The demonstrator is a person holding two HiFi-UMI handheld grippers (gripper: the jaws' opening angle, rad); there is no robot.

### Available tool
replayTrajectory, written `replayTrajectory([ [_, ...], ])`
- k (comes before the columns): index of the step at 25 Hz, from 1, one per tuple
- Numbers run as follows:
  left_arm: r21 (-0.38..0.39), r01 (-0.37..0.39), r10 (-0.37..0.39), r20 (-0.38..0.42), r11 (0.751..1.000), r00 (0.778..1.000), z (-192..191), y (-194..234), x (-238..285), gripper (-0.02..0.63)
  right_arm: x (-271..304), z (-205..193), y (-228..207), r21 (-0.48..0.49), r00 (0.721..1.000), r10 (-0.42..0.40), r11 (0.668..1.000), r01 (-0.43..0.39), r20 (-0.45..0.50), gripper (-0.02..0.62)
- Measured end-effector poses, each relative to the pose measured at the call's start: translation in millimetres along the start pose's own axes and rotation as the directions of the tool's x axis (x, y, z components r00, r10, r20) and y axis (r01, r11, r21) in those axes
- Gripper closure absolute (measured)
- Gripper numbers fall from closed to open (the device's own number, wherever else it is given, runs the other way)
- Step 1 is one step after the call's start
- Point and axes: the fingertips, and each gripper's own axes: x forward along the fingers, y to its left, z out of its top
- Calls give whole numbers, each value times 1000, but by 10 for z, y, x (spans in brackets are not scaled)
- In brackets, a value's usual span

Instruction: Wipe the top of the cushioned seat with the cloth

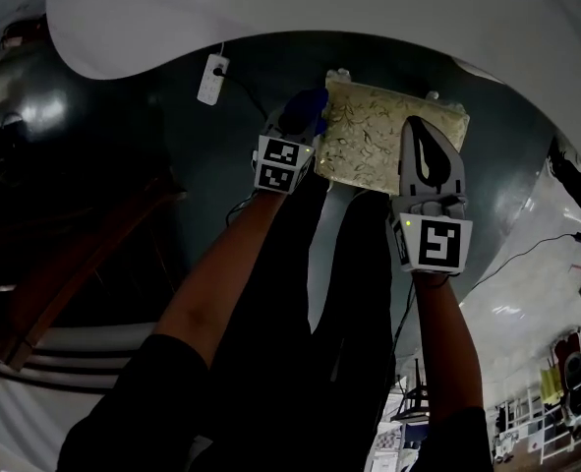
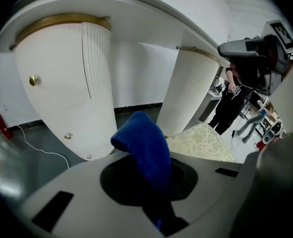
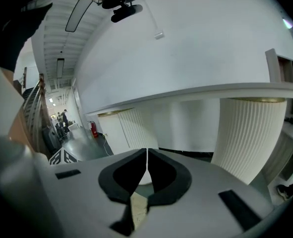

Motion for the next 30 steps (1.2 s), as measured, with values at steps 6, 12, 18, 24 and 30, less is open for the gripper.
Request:
replayTrajectory([
  [6,-165,-29,22,-41,986,999,-232,164,375,555,211,-309,-90,54,1000,12,998,-11,-17,557],
  [12,-274,53,-71,-56,960,996,-255,63,677,557,274,-504,-146,93,998,16,996,-11,-54,557],
  [18,-354,10,-15,-12,935,1000,-239,29,703,557,214,-692,-204,112,997,17,994,-9,-72,557],
  [24,-409,-18,25,12,913,1000,-206,-74,648,557,194,-756,-226,114,995,45,993,-35,-91,557],
  [30,-418,-33,43,16,908,999,-172,-102,648,557,117,-852,-337,141,991,45,990,-28,-122,557],
])
